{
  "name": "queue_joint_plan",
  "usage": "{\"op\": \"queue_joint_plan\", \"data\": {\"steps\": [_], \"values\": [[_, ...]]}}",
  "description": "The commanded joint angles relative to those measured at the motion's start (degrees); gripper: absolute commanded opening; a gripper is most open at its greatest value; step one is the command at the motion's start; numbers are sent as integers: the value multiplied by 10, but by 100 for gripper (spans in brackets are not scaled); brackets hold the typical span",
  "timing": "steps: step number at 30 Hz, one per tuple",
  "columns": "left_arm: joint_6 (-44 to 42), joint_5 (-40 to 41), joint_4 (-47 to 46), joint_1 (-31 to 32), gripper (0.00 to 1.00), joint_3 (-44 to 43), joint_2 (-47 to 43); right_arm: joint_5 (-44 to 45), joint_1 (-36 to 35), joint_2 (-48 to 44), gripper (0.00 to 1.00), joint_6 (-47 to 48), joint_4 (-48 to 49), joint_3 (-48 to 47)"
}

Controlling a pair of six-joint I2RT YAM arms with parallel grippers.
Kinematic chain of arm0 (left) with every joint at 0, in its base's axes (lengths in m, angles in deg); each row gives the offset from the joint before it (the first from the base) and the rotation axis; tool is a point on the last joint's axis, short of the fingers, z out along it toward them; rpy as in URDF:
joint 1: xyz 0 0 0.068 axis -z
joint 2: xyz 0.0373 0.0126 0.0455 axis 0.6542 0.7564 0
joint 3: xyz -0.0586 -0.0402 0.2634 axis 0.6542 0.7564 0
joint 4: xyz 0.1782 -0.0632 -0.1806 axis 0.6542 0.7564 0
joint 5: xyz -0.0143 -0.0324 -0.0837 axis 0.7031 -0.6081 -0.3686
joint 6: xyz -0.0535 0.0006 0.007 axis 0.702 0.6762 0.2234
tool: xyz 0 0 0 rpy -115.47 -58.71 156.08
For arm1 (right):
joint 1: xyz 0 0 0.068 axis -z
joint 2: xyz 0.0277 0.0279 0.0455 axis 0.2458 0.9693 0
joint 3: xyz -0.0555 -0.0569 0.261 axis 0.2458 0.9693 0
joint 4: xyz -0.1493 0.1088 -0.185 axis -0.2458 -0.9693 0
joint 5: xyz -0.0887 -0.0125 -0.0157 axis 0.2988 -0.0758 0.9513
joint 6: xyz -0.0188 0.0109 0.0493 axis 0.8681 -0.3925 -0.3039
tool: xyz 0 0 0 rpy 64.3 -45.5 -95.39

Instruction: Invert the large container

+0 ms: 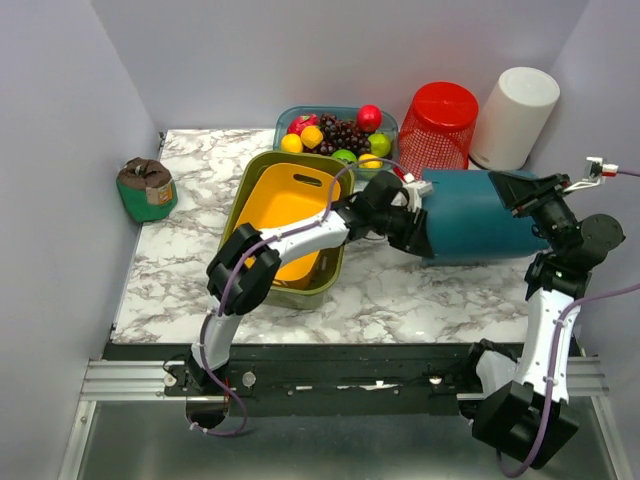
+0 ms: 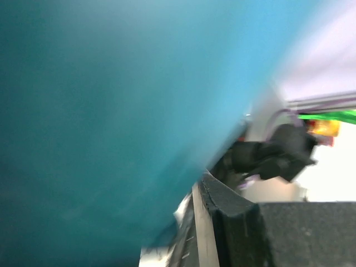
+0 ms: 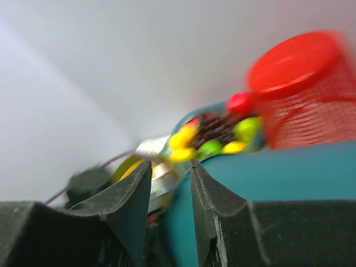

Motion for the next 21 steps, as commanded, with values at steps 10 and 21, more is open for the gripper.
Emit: {"op": "queue_joint_plan", "data": {"steps": [10,21], "values": [[145,55,-93,12,39,66,16,68,-33,-26,70,168,-281,-79],[68,97,-125,8,56,124,-129,183,-13,29,86,275,-435,-123]]}}
